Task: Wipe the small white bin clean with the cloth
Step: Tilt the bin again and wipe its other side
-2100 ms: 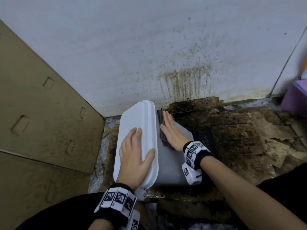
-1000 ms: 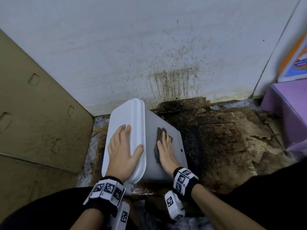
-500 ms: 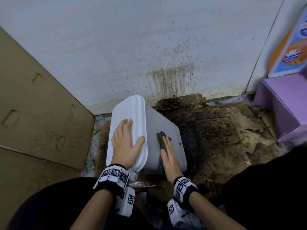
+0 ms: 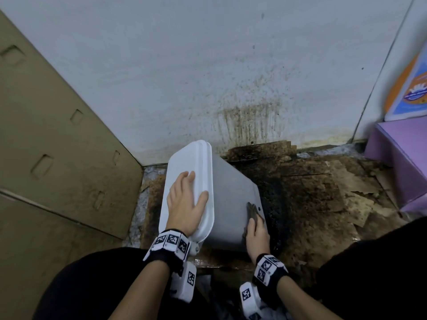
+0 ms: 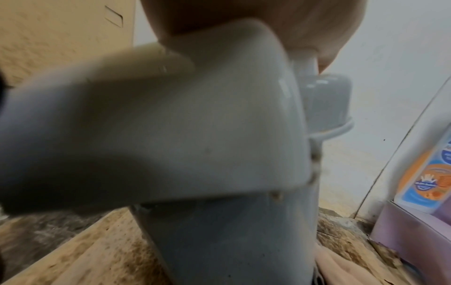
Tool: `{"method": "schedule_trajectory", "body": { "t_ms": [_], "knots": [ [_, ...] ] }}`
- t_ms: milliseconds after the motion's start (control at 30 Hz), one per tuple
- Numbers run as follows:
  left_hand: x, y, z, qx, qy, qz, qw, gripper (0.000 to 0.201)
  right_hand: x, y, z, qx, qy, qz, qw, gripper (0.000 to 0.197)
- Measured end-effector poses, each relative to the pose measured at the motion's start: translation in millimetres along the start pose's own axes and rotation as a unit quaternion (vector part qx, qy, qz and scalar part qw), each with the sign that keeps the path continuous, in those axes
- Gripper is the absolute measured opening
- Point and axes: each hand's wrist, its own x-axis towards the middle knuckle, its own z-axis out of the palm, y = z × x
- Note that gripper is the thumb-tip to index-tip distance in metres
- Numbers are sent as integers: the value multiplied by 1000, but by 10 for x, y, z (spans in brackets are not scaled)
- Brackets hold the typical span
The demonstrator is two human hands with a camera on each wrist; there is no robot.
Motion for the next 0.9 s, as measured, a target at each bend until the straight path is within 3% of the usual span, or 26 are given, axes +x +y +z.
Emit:
{"method": "schedule_trajectory", "body": {
  "t_ms": [200,367,533,733,900],
  "knots": [
    [5,76,23,-38,2,-21,999,46,-474,-695,-3,146,-1,-32,989,33],
    [1,124,36,-84,7,-26,996,42,-563,-1213,-95,248,-87,-85,961,25],
    [1,167,28,-74,8,-21,997,43,-599,-1278,-92,166,-184,-179,952,48],
    [15,115,43,-73,19,-24,997,42,-1043,-1092,107,116,-108,-183,970,51],
    [8,124,41,-68,13,-28,997,43,-965,-1058,117,103,-135,-185,968,50]
  ]
}}
